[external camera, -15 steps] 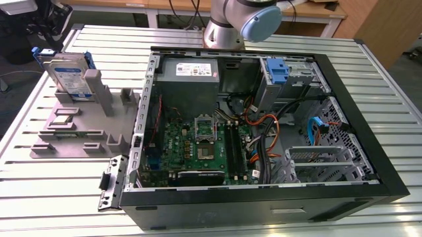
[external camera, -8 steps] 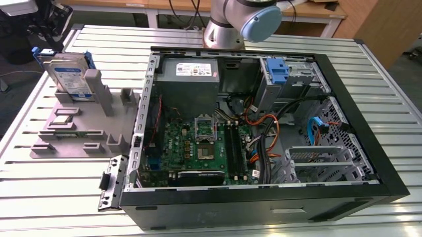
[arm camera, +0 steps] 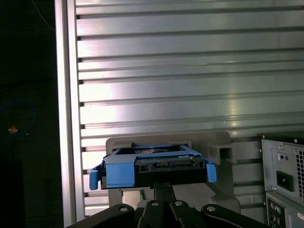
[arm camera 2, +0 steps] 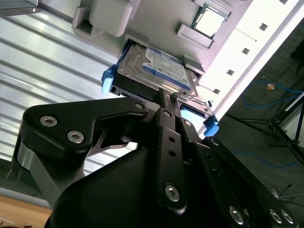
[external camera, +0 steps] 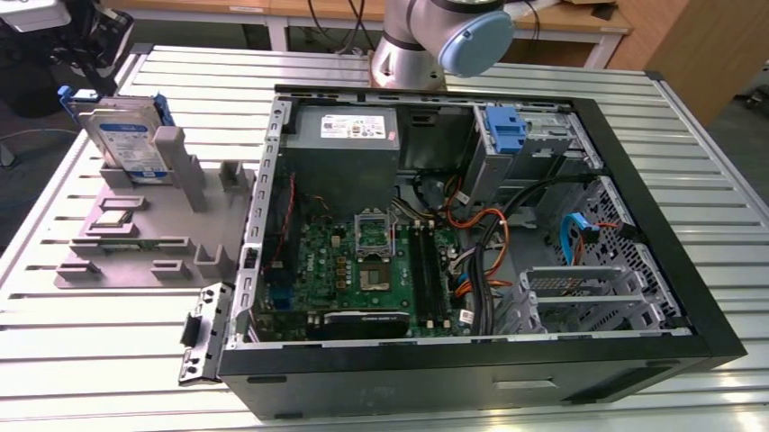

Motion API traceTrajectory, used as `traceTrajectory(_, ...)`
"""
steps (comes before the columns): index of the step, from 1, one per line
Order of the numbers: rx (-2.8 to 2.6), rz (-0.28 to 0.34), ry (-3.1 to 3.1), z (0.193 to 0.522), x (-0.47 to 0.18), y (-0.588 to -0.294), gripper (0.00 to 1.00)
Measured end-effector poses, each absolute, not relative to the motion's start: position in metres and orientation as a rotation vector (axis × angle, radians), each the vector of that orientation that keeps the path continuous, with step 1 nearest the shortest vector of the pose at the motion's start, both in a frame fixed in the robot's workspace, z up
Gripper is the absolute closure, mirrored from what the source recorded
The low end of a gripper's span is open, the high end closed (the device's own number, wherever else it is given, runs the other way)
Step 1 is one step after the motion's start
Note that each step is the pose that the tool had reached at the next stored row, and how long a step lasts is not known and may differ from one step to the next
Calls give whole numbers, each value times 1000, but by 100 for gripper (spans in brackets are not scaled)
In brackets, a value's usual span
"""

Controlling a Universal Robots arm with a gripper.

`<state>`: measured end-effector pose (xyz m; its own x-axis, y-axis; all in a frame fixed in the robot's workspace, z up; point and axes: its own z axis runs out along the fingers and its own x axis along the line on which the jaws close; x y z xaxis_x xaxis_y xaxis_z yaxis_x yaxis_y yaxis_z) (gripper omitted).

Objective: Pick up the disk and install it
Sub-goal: 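Pick up the disk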

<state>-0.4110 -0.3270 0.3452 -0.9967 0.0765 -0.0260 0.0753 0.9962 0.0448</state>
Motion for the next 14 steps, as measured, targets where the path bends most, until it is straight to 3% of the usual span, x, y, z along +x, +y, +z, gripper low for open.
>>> traceTrajectory(14,99,69,3112,344,-411,-327,90)
